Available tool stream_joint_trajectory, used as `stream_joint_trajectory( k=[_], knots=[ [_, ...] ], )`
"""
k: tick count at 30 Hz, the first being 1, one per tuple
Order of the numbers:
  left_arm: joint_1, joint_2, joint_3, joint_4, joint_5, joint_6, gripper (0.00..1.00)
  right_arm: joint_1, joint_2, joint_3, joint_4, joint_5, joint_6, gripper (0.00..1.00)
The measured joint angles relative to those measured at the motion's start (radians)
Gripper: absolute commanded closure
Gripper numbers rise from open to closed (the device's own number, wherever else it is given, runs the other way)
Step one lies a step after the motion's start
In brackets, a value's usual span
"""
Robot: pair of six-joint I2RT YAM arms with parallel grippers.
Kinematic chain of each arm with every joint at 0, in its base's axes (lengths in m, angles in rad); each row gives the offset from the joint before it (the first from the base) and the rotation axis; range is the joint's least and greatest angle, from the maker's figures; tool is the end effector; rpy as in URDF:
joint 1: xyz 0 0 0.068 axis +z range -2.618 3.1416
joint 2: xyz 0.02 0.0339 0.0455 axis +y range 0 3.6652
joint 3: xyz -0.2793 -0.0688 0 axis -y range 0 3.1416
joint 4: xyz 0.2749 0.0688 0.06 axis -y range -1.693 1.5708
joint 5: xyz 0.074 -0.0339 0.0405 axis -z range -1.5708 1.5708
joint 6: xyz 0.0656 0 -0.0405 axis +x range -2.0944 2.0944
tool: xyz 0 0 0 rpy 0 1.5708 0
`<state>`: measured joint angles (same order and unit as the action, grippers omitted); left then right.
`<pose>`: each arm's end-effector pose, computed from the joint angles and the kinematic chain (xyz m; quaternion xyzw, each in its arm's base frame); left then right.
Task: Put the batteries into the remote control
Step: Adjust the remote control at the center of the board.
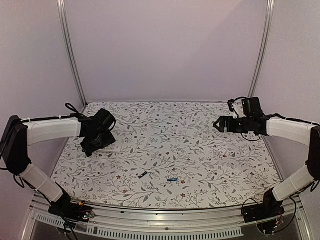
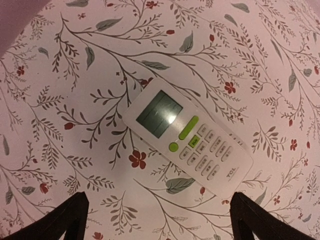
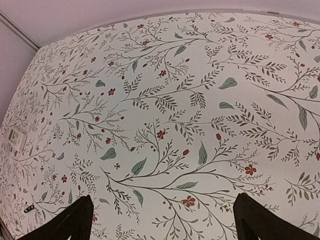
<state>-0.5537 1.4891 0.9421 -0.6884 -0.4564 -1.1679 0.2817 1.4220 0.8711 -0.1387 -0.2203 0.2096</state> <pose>0.2763 -0.1368 0.1746 -0.3263 0.9041 0.0221 0.2751 0.3329 0.1113 0.2091 -0.0793 0.8967 0.1995 0.3870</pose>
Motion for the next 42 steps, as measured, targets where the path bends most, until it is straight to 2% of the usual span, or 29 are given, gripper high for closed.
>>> stream_joint_trajectory(
  k=[5,12,30,42],
  knots=[
    [0.004,0.059,0.02,-0.063,-0.01,-0.097,0.0,0.001,0.016,0.002,-0.004,-0.013,0.0,0.01],
    [0.03,0.124,0.024,-0.051,0.0,-0.138,0.01,0.002,0.033,0.002,-0.004,-0.028,0.0,0.01],
    [0.09,0.254,0.032,0.159,0.018,-0.15,0.0,0.002,0.042,0.002,-0.005,-0.047,0.0,0.01],
    [0.09,0.461,0.26,0.12,0.012,-0.082,0.03,0.002,0.057,0.011,-0.019,-0.048,0.0,0.01]
  ],
)
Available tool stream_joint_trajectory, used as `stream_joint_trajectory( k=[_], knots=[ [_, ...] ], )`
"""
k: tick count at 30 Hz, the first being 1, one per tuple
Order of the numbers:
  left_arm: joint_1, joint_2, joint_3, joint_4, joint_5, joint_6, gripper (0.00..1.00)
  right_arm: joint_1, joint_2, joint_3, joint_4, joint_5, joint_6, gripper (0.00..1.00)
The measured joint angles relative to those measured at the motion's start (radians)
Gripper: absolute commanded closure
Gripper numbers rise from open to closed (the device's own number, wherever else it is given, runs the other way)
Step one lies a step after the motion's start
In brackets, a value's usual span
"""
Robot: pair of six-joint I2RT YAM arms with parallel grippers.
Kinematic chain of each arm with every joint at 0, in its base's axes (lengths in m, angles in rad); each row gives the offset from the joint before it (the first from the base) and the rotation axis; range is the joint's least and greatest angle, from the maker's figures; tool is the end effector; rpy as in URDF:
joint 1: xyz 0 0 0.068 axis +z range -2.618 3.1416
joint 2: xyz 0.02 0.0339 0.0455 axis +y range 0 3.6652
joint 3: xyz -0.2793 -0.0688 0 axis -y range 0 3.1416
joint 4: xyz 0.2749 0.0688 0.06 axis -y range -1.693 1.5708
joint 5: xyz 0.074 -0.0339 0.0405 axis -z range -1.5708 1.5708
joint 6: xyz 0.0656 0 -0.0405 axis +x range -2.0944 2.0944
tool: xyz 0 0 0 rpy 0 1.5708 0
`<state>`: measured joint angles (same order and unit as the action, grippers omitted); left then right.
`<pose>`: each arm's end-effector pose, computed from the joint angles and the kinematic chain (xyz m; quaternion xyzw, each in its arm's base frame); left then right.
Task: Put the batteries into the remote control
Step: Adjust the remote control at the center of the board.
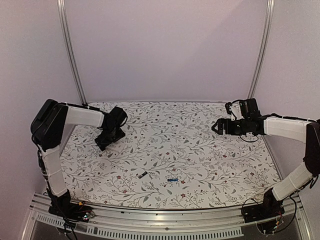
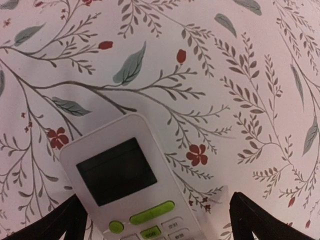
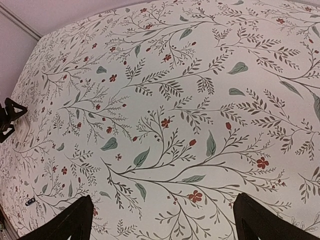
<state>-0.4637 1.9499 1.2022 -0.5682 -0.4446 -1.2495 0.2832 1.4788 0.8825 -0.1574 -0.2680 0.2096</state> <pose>0.3698 -0.1534 0.1011 -0.3963 0.8830 0.0496 0.2464 0.3366 0.1160 0.1930 -0.0865 0.9069 0.2149 0.3519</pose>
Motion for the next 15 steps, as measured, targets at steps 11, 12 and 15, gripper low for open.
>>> stream_joint_trajectory(
  k=[11,12,15],
  knots=[
    [-0.106,0.138,0.18,-0.036,0.001,0.211,0.3,0.0,0.0,0.026,-0.003,-0.001,0.001,0.01],
    [-0.114,0.143,0.189,-0.032,0.01,0.238,0.31,0.0,0.0,0.026,-0.004,-0.001,0.003,0.01],
    [-0.148,0.153,0.208,-0.015,0.034,0.322,0.35,0.0,0.0,0.027,-0.005,0.0,0.011,0.01]
  ],
)
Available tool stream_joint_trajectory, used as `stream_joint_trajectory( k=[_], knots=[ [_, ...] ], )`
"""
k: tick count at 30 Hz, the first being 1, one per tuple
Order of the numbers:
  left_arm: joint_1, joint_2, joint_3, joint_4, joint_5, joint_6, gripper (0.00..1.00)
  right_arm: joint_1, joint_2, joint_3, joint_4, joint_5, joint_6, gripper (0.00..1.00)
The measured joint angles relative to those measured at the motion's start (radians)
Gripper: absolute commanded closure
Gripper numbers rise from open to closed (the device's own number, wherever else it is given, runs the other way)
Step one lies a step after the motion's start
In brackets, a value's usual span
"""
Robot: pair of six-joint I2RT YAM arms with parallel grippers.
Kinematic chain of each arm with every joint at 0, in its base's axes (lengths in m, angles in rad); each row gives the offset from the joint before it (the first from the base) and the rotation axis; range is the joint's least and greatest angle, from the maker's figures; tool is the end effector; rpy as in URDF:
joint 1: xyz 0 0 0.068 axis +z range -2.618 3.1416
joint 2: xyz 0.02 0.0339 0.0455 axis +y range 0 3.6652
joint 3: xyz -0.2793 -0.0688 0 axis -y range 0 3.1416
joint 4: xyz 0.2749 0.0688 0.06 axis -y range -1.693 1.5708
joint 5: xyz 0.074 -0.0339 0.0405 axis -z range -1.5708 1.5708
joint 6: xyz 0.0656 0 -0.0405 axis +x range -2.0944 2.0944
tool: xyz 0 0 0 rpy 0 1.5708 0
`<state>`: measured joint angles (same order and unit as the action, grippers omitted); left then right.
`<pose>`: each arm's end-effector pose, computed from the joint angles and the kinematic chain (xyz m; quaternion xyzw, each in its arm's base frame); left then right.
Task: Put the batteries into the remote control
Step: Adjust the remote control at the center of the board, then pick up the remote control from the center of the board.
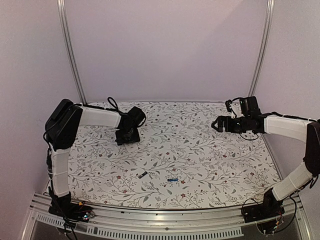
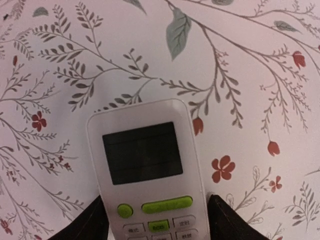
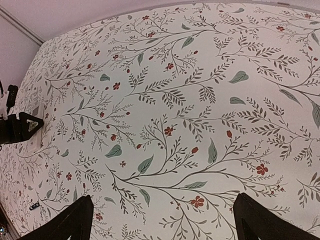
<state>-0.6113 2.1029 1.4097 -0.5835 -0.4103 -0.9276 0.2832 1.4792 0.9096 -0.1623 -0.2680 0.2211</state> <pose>0.3838 -0.2371 0.0963 -0.1820 0.9517 0.0449 0.2432 0.3412 0.1174 0.2022 -0.0825 0.9030 0.2189 0.3604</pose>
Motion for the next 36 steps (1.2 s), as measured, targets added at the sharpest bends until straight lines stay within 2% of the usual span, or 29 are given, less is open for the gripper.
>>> stream_joint_trajectory(
  k=[3,8,12,25,36],
  knots=[
    [-0.045,0.002,0.005,0.013,0.021,0.087,0.36,0.0,0.0,0.003,-0.006,0.0,0.006,0.01],
    [-0.093,-0.001,0.001,0.033,0.048,0.175,0.24,0.0,0.0,0.016,-0.014,-0.007,0.019,0.01],
    [-0.1,-0.017,-0.021,0.042,0.068,0.203,0.23,0.0,0.0,0.02,-0.014,-0.03,0.033,0.01],
    [-0.108,-0.042,-0.063,0.074,0.093,0.185,0.49,0.0,0.005,0.02,-0.004,-0.119,0.083,0.01],
    [-0.142,-0.062,-0.084,0.134,0.13,0.293,0.58,0.005,0.023,0.02,0.04,-0.216,0.155,0.01]
  ],
)
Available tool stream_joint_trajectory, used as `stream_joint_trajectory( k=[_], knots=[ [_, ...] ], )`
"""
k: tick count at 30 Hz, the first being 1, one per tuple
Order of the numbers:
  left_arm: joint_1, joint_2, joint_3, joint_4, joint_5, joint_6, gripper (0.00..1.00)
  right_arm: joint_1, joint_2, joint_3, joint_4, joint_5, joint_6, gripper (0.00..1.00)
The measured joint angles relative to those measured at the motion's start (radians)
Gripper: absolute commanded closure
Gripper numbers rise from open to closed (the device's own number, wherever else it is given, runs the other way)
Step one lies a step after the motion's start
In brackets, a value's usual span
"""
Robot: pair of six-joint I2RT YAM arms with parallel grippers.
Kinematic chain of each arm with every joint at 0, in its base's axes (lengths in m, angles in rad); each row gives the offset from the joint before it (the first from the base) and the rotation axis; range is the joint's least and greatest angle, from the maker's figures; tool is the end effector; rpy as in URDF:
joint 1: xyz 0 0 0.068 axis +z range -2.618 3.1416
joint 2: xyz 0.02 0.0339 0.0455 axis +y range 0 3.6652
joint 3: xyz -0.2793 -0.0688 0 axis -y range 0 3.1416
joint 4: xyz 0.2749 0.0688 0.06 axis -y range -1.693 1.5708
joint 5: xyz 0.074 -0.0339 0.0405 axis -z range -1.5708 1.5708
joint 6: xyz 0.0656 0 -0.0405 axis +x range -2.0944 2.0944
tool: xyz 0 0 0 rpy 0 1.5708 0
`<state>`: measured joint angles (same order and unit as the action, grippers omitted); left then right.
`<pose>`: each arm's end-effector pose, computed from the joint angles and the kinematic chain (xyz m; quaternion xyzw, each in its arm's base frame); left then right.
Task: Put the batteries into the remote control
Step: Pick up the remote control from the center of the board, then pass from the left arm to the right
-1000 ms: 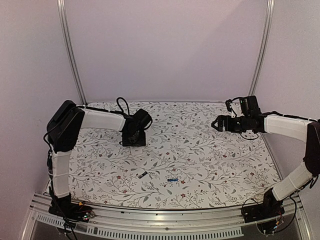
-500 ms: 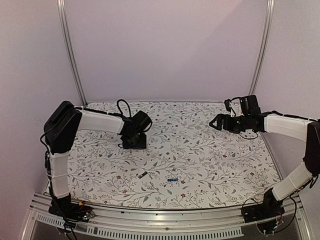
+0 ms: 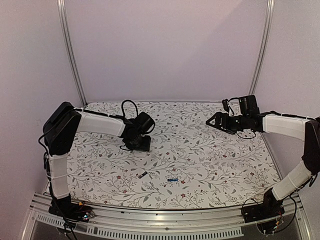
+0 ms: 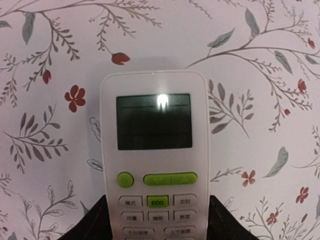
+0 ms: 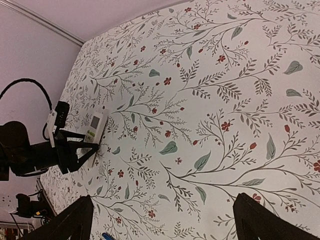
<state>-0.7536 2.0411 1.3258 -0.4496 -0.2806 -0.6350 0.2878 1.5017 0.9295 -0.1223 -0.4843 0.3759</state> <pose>0.3388 -0.2930 0.1016 0.0293 0.9698 -0.0224 0.2410 0.3421 0.1331 0.2092 -0.0629 0.8827 0.3395 0.3187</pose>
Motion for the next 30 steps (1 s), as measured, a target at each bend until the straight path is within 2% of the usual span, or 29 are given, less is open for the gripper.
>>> stream_joint_trajectory(
  k=[8,13,18,27,30],
  knots=[
    [-0.127,-0.153,-0.077,0.192,0.018,0.188,0.62,0.061,0.053,0.008,0.08,-0.108,0.097,0.02],
    [-0.193,-0.243,-0.116,0.348,0.029,0.314,0.62,0.109,0.076,0.031,0.129,-0.167,0.156,0.06],
    [-0.247,-0.266,-0.122,0.43,0.024,0.406,0.62,0.158,0.076,0.064,0.158,-0.209,0.196,0.14],
    [-0.323,-0.266,-0.122,0.469,-0.004,0.508,0.62,0.238,0.108,0.113,0.192,-0.257,0.232,0.38],
    [-0.335,-0.266,-0.122,0.471,-0.013,0.523,0.62,0.253,0.125,0.114,0.195,-0.262,0.24,0.51]
  ],
)
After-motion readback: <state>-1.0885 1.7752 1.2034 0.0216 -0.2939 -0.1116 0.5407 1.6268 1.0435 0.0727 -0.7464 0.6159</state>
